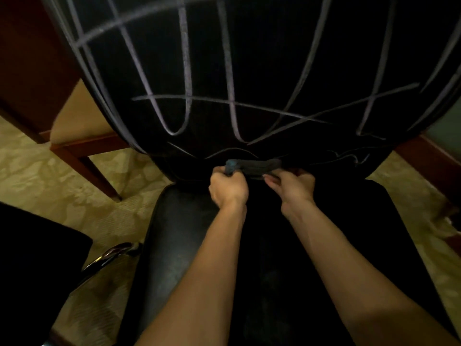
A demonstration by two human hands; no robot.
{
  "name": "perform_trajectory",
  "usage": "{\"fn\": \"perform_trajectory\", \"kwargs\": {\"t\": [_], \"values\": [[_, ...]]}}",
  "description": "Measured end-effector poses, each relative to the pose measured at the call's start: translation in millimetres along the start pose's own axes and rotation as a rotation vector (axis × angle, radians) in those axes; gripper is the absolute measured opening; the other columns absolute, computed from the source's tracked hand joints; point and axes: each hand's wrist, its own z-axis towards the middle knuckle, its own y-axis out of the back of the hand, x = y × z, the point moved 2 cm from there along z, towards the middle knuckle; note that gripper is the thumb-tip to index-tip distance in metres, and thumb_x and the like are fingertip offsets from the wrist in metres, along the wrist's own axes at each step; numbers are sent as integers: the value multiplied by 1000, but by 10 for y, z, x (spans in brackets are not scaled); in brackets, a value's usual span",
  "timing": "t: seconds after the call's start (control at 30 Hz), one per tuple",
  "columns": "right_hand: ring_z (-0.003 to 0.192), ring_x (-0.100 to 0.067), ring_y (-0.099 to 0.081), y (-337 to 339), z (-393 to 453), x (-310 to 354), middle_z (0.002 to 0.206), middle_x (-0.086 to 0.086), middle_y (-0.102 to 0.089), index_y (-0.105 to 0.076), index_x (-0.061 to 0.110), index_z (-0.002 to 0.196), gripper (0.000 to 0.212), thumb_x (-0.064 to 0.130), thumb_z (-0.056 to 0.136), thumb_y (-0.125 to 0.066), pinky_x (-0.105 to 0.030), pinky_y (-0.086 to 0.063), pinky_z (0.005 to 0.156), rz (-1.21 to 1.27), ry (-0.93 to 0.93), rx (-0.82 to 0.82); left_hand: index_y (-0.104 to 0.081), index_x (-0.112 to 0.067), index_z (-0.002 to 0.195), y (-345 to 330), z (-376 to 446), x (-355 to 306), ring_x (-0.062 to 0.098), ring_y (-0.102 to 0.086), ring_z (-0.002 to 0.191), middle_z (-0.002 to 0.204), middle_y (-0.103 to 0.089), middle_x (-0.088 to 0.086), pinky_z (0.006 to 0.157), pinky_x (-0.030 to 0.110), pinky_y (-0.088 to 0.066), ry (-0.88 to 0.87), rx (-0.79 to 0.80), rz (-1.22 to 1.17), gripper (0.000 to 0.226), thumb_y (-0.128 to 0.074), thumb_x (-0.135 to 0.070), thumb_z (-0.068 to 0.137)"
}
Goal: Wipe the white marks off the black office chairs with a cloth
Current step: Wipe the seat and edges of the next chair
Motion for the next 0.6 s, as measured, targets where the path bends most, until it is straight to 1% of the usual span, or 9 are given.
{"fn": "perform_trajectory", "kwargs": {"t": [0.07, 0.17, 0.23, 0.27, 0.33, 0.4, 0.5, 0.57, 0.6], "values": [[73, -22, -64, 250, 17, 159, 83, -13, -60, -49, 5, 81, 23, -15, 88, -58, -34, -61, 77, 95, 0, -46, -66, -22, 98, -209, -135, -24, 27, -69, 88, 92, -73, 5, 84, 43, -59, -39, 85, 49, 12, -64, -26, 87], [74, -19, -67, 625, 3, 347, 84, -12, -63, -54, 3, 95, 17, -11, 89, -61, -24, -61, 68, 137, 22, -66, -66, -23, 88, -378, -350, 4, 21, -70, 80, 77, -71, -2, 80, 41, -59, -147, 230, 123, 6, -67, -29, 89], [69, -20, -67, 735, 9, 356, 82, -13, -63, -52, 1, 104, 20, -10, 90, -60, -21, -60, 63, 148, 14, -98, -66, -22, 82, -398, -447, 12, 20, -69, 76, 68, -67, -5, 78, 39, -58, -207, 255, 171, 11, -68, -29, 90], [68, -21, -66, 729, 20, 329, 81, -14, -62, -51, 1, 104, 19, -10, 90, -59, -21, -59, 61, 155, 4, -116, -67, -21, 83, -403, -470, 5, 19, -68, 76, 67, -66, -6, 78, 38, -58, -218, 241, 182, 10, -68, -28, 90], [65, -23, -63, 624, 12, 263, 79, -15, -59, -49, 2, 95, 17, -12, 91, -56, -23, -58, 55, 205, -3, -151, -69, -21, 89, -418, -443, -33, 21, -68, 83, 74, -67, -5, 83, 39, -57, -207, 187, 169, 6, -67, -27, 90], [63, -24, -63, 642, -27, 247, 78, -16, -59, -52, 1, 97, 17, -13, 89, -58, -24, -58, 53, 263, 3, -193, -67, -23, 91, -533, -474, -68, 25, -68, 89, 86, -70, 0, 85, 41, -57, -174, 199, 179, 7, -67, -29, 88], [61, -25, -65, 1047, -103, 367, 85, -21, -63, -54, -6, 114, 28, -11, 87, -61, -24, -57, 49, 344, 39, -307, -64, -24, 82, -845, -779, -17, 29, -71, 86, 88, -73, 6, 83, 43, -60, -111, 317, 175, 15, -65, -36, 75], [53, -22, -65, 1462, -138, 486, 85, -23, -62, -50, -3, 116, 33, -11, 86, -62, -24, -54, 45, 371, 86, -403, -63, -20, 77, -1090, -1082, 97, 30, -72, 84, 84, -74, 10, 81, 44, -60, -95, 383, 167, 23, -60, -39, 64], [49, -19, -65, 1659, -155, 532, 83, -21, -62, -48, 1, 114, 35, -10, 85, -63, -24, -52, 44, 377, 114, -441, -65, -18, 79, -1200, -1235, 161, 31, -72, 84, 84, -74, 11, 81, 45, -60, -97, 413, 167, 25, -61, -38, 64]]}}
